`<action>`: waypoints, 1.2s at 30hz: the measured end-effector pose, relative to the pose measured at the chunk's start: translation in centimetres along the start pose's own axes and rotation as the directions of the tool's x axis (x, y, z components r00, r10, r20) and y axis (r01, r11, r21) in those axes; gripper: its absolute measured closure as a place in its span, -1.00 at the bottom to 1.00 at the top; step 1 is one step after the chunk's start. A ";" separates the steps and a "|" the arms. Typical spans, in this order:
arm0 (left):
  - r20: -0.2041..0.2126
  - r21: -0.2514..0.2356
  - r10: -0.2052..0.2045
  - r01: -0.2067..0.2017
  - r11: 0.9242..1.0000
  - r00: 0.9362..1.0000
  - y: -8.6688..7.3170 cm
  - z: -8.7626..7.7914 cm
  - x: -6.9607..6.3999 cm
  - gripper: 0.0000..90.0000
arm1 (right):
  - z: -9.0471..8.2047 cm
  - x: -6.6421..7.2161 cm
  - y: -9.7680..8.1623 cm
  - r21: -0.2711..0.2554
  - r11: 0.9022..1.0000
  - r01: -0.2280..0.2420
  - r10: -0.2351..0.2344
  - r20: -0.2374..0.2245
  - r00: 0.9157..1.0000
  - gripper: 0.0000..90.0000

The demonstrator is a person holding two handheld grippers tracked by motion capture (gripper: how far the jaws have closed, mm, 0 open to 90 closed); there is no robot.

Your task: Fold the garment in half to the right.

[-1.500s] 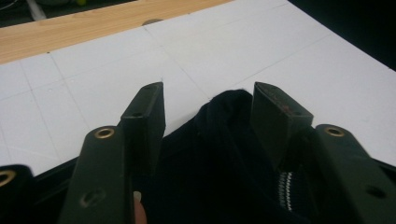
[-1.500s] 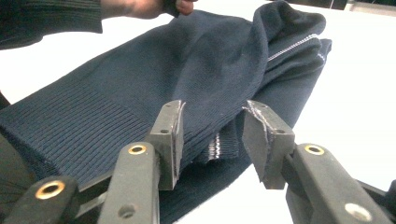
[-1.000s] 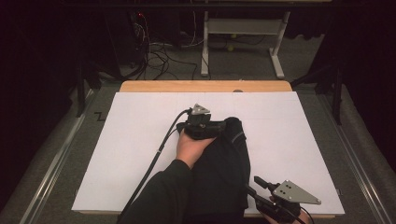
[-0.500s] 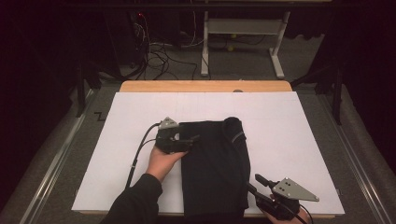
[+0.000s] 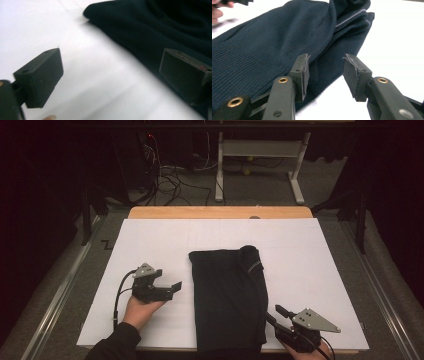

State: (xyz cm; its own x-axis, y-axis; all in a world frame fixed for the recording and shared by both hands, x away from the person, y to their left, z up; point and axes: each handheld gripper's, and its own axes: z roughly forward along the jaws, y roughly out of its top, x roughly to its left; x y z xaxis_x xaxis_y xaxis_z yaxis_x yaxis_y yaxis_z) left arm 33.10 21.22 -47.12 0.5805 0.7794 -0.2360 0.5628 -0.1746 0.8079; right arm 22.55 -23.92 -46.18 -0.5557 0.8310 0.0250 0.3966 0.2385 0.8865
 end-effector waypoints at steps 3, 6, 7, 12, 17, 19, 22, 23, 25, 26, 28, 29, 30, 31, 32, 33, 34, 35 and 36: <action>-0.002 -0.016 0.001 -0.001 1.000 1.000 -1.7 -1.3 0.5 -1.00 | 0.1 -0.2 -0.1 -0.005 1.000 -0.005 0.005 0.010 1.000 0.20; 0.026 -0.059 -0.004 0.006 0.998 1.000 -2.4 -2.4 0.5 -1.00 | 0.1 -0.5 0.0 -0.015 1.000 -0.009 0.010 0.022 1.000 0.15; 0.030 -0.081 -0.004 0.007 0.997 1.000 -2.4 -2.6 0.4 -1.00 | 0.1 -0.6 0.0 -0.020 1.000 -0.009 0.009 0.026 1.000 0.13; 0.039 -0.097 0.040 -0.036 0.995 0.998 -2.0 -2.7 -0.4 -1.00 | 0.0 -1.5 0.4 -0.051 0.998 -0.028 0.031 0.049 0.998 -0.06; 0.022 -0.091 0.106 -0.103 0.990 0.994 -1.8 -2.9 -1.1 -1.00 | 0.9 -2.8 1.0 -0.080 0.996 -0.027 0.030 0.037 0.999 -0.60; 0.020 -0.096 0.107 -0.105 0.990 0.994 -1.9 -2.9 -1.1 -1.00 | 1.5 -3.4 1.4 -0.079 0.996 -0.032 0.036 0.042 0.998 -0.72; 0.013 -0.097 0.102 -0.100 0.990 0.995 -1.9 -3.0 -1.0 -1.00 | 2.0 -4.1 1.9 -0.092 0.996 -0.017 0.022 0.051 0.998 -0.87; 0.006 -0.099 0.099 -0.098 0.990 0.995 -2.0 -2.9 -0.9 -1.00 | 2.1 -4.3 2.2 -0.103 0.995 -0.008 0.013 0.053 0.998 -0.87; -0.008 -0.103 0.102 -0.103 0.989 0.995 -2.0 -3.0 -0.8 -1.00 | 2.2 -5.0 2.6 -0.128 0.992 0.002 0.006 0.062 0.998 -0.99; -0.015 -0.112 0.103 -0.104 0.988 0.995 -2.0 -3.0 -0.8 -1.00 | 2.2 -5.3 2.7 -0.139 0.990 -0.007 0.016 0.061 0.998 -1.00; -0.024 -0.130 0.108 -0.110 0.985 0.994 -2.0 -3.2 -0.8 -1.00 | 2.0 -5.8 2.7 -0.157 0.987 -0.016 0.027 0.070 0.997 -1.00; -0.024 -0.138 0.109 -0.112 0.984 0.994 -2.1 -3.3 -0.8 -1.00 | 1.8 -5.9 2.6 -0.163 0.986 -0.022 0.033 0.068 0.997 -1.00; -0.024 -0.143 0.112 -0.114 0.983 0.993 -2.1 -3.3 -0.8 -1.00 | 1.6 -6.0 2.3 -0.160 0.987 -0.027 0.037 0.060 0.998 -1.00; -0.027 -0.143 0.116 -0.119 0.983 0.993 -2.2 -3.3 -0.8 -1.00 | 1.5 -6.0 2.1 -0.152 0.988 -0.026 0.035 0.058 0.998 -1.00; -0.029 -0.141 0.119 -0.122 0.983 0.992 -2.2 -3.3 -0.8 -1.00 | 1.3 -5.9 1.7 -0.148 0.989 -0.016 0.026 0.069 0.997 -1.00; -0.034 -0.139 0.121 -0.125 0.982 0.992 -2.2 -3.3 -0.9 -1.00 | 1.1 -5.8 1.5 -0.144 0.990 -0.012 0.022 0.070 0.997 -1.00; -0.037 -0.138 0.122 -0.126 0.982 0.992 -2.2 -3.3 -0.9 -1.00 | 1.0 -5.8 1.3 -0.144 0.990 -0.007 0.017 0.066 0.998 -1.00; -0.037 -0.137 0.122 -0.126 0.982 0.992 -2.2 -3.2 -0.9 -1.00 | 0.8 -5.6 1.2 -0.144 0.990 0.000 0.009 0.061 0.998 -1.00; -0.036 -0.137 0.123 -0.127 0.982 0.992 -2.2 -3.2 -1.0 -1.00 | 0.6 -5.5 1.2 -0.149 0.989 0.005 0.004 0.057 0.998 -1.00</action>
State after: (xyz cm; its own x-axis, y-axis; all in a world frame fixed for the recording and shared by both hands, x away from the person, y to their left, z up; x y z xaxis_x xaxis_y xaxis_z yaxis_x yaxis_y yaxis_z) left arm 29.37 22.78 -46.95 0.6234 0.7734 -0.1150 0.3990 -0.1882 0.8975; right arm 26.55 -27.86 -45.50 -0.5115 0.8593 0.0020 0.2808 0.1650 0.9455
